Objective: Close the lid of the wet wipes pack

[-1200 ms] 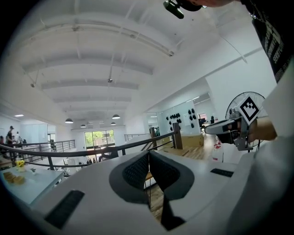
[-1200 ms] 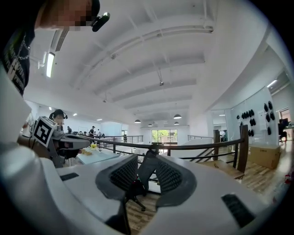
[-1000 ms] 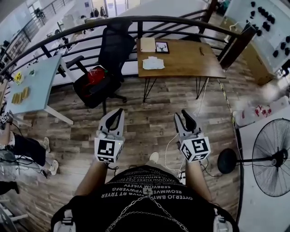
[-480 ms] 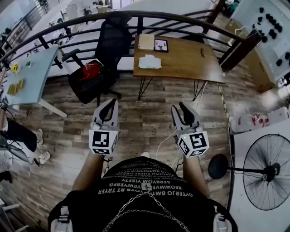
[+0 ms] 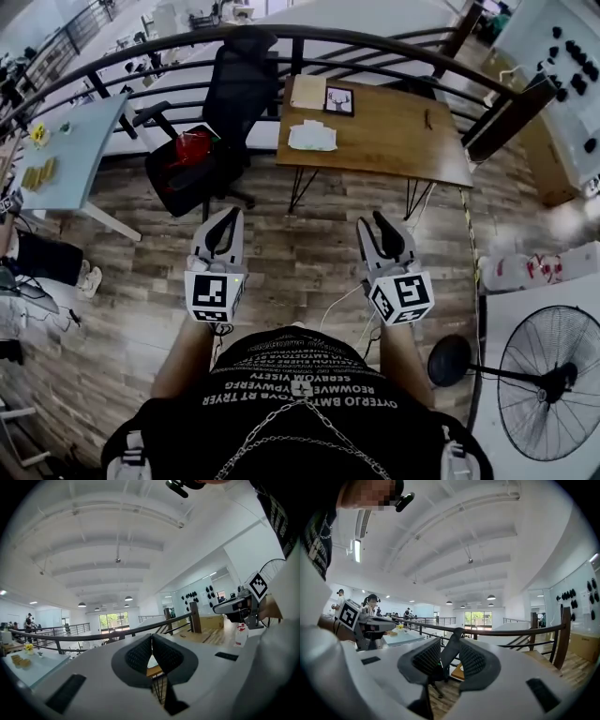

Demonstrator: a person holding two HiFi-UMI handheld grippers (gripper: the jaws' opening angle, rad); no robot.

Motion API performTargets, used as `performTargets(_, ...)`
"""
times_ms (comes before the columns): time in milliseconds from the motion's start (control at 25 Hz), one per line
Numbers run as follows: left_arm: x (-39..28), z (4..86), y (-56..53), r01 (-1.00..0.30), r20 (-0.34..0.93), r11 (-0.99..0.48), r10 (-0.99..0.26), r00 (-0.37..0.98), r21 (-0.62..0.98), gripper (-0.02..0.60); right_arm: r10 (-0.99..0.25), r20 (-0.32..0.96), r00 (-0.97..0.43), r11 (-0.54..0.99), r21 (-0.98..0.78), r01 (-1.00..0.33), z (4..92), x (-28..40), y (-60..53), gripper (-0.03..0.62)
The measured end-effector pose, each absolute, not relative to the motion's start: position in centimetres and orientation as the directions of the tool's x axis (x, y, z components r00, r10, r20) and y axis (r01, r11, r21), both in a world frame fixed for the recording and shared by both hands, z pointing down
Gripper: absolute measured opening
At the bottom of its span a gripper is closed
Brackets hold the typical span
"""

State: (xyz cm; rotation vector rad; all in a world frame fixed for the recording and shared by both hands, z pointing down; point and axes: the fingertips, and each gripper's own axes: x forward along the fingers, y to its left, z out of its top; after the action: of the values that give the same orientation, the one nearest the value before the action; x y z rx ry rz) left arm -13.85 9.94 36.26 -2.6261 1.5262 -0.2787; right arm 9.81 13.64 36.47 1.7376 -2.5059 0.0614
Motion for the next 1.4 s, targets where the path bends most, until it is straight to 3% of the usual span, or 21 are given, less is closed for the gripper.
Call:
performTargets(640,-15.2,37.6,9.6,-0.856,0.162,-0.483,-0.874,0.459,-0.182,0.028,-0.906,0.112,-0.408,0.410,0.001,-0.912,37.8,6.9,11.9,0.114)
performTargets(920,-14.4,36.7,5.4,-0.847,0.093,-0.506,-0.863,0.497,-0.164,0.028,-0.898,0.145,-0.416,0.421,0.005,-0.907,39.1,4.7,8.9,0.112)
performTargets(1400,-12.8,35.5,-3.5,-0.798,0.108,-0.574,-0.819,0.564,-0.184,0.028,-0.908,0.104,-0.406,0.407,-0.013,-0.914,36.4,4.5,1.3,0.112)
